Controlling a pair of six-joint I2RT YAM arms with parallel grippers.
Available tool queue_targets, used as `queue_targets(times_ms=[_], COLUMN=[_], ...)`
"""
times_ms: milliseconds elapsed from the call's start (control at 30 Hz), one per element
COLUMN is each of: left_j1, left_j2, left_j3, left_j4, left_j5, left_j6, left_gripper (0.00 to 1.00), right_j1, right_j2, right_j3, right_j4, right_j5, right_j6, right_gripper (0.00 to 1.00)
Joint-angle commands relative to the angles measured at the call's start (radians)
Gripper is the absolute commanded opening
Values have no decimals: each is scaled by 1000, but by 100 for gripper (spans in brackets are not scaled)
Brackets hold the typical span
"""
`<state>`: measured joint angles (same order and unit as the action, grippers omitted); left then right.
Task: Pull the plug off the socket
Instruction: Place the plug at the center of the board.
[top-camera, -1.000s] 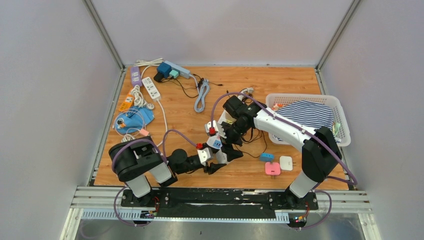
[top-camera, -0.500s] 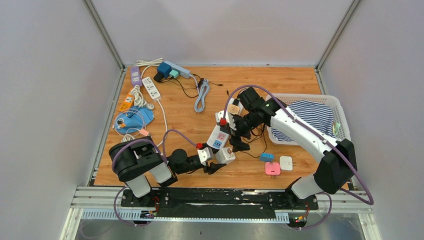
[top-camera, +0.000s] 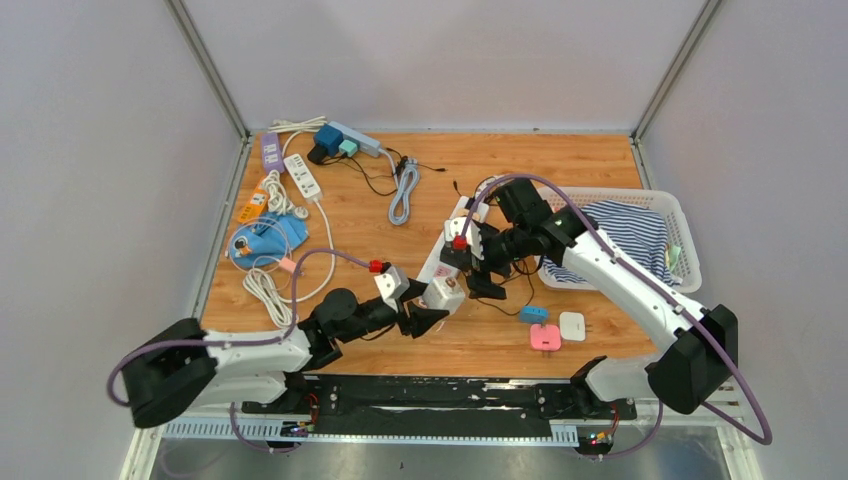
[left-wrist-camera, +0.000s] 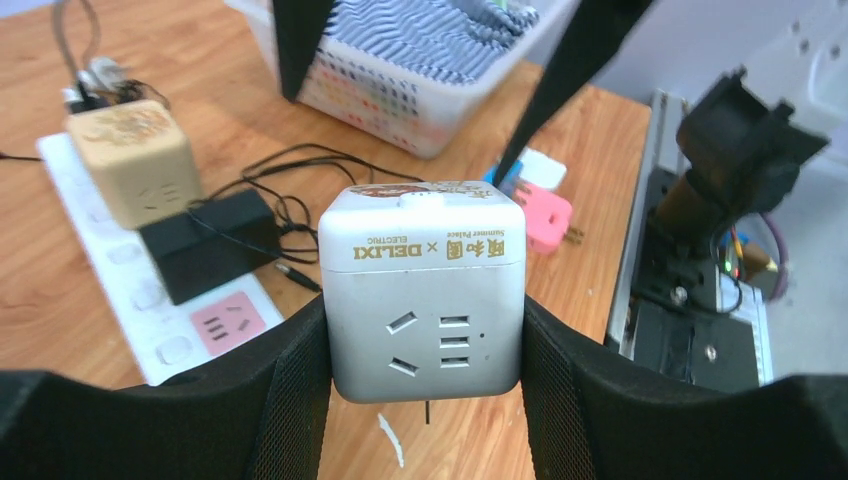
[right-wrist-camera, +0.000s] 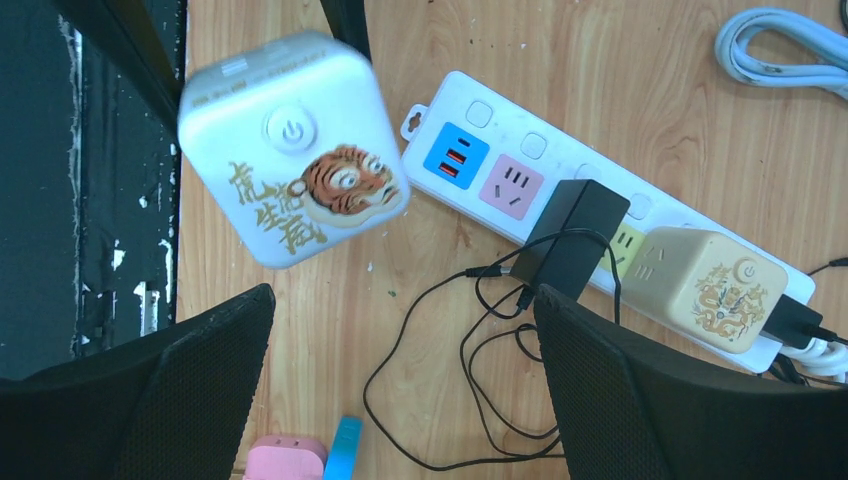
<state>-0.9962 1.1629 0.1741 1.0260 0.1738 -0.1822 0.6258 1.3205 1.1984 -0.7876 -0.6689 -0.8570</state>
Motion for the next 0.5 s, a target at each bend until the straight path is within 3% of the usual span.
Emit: queue_targets(times_ms=[0, 200, 467], left_j1=[5, 7, 36], left_j2=[-224, -477, -601], left_j3=[74, 41, 51], left_j4=[-489, -731, -881], left_j5=[-180, -455, -765], left_j6=[-48, -76, -150], left_gripper=[0, 0, 0], right_j1=[-15, -15, -15], right_j2=[-18, -7, -11], right_j3=[-39, -58, -71], right_j4=[91, 157, 184], right_j5=[46, 92, 114], right_j6=[80, 141, 159], right_gripper=[100, 100, 100])
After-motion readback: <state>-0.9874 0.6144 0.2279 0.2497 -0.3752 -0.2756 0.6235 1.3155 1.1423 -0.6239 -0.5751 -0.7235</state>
